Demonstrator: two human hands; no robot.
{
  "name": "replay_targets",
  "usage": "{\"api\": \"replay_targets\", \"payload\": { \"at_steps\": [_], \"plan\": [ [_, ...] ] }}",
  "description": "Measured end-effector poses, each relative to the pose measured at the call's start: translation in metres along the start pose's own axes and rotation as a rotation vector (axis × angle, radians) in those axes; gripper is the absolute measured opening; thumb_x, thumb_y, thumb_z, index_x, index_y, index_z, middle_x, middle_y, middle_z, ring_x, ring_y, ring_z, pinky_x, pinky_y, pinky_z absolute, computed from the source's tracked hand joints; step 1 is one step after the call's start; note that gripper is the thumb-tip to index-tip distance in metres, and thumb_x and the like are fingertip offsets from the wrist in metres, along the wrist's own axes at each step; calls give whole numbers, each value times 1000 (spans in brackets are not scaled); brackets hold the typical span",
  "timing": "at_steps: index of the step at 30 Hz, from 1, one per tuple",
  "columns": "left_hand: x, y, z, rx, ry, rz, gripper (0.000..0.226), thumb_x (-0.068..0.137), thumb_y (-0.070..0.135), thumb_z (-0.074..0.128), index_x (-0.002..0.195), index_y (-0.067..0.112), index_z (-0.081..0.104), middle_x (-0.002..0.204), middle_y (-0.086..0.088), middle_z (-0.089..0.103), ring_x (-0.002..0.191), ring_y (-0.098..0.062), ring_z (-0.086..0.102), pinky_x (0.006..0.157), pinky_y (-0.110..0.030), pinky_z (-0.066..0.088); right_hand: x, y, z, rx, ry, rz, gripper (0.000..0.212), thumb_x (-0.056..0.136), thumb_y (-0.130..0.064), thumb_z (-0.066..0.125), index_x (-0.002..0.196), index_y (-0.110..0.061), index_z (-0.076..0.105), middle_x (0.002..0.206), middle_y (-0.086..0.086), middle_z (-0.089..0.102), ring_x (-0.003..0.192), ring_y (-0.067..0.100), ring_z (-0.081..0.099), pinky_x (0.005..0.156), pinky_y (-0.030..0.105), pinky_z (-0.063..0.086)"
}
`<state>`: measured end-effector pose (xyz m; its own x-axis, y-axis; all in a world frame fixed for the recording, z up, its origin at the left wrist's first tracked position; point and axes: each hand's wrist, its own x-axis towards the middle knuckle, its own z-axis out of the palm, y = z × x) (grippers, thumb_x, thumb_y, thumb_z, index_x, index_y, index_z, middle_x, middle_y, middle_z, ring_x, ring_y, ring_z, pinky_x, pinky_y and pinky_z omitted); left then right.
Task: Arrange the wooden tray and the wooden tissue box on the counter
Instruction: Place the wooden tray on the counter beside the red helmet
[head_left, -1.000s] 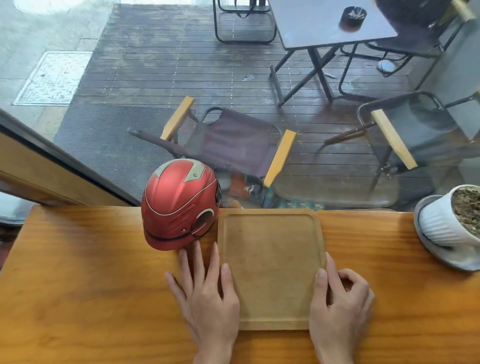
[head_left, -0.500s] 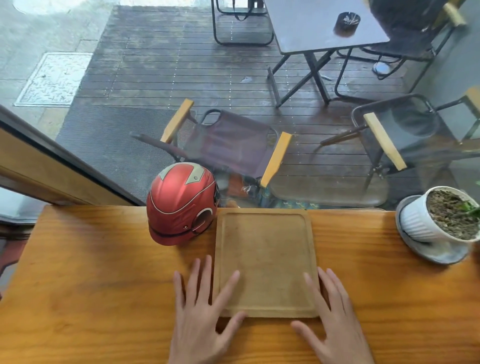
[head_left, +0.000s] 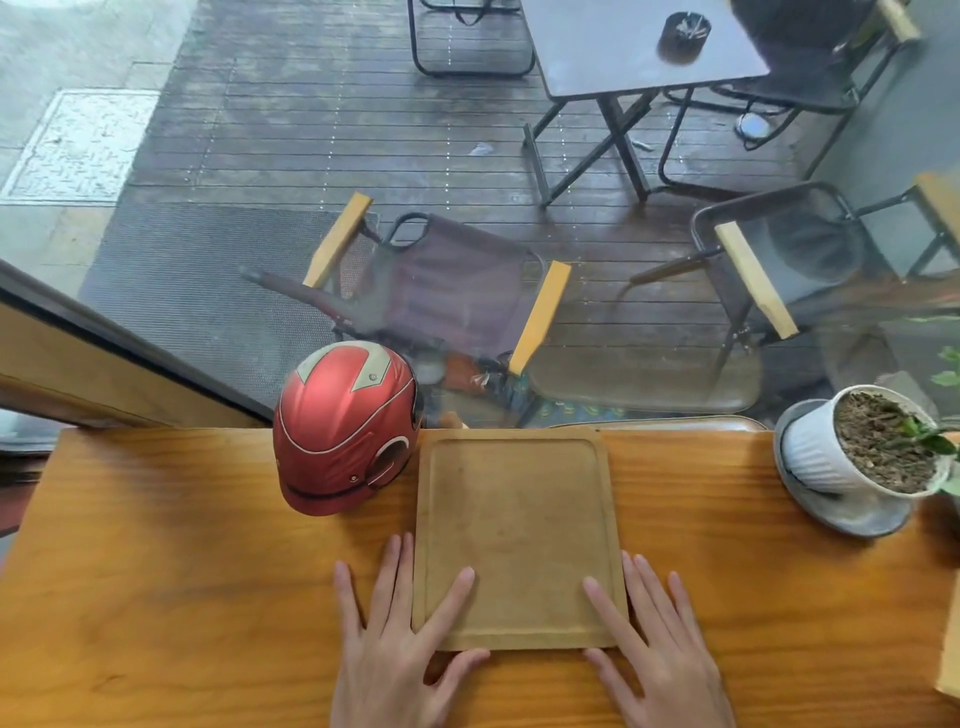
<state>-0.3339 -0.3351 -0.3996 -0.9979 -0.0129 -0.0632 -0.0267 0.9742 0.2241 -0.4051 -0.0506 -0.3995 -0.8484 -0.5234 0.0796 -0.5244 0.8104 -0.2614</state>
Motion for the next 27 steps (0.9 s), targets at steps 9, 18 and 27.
{"api": "replay_targets", "payload": {
  "at_steps": [9, 18, 27],
  "plan": [
    [-1, -1, 0, 30, -58, 3, 80, 82, 77, 52, 152, 40, 36, 156, -30, 35, 150, -39, 28, 109, -79, 22, 2, -2, -1, 19, -21, 26, 54, 99, -54, 37, 145, -29, 44, 145, 19, 53, 145, 26, 32, 118, 43, 25],
    [-1, 5, -1, 51, -86, -23, 79, 85, 76, 45, 154, 40, 32, 157, -31, 33, 151, -42, 25, 112, -77, 19, 0, -3, -3, 38, -76, 67, 55, 98, -54, 34, 146, -31, 44, 149, 14, 49, 142, 29, 40, 120, 46, 25],
    [0, 5, -2, 61, -115, -50, 75, 88, 72, 41, 155, 38, 30, 162, -28, 24, 153, -41, 21, 114, -76, 17, -2, -3, -4, 32, -96, 76, 58, 100, -51, 34, 155, -37, 30, 153, 13, 45, 145, 28, 36, 122, 45, 22]
  ]
}}
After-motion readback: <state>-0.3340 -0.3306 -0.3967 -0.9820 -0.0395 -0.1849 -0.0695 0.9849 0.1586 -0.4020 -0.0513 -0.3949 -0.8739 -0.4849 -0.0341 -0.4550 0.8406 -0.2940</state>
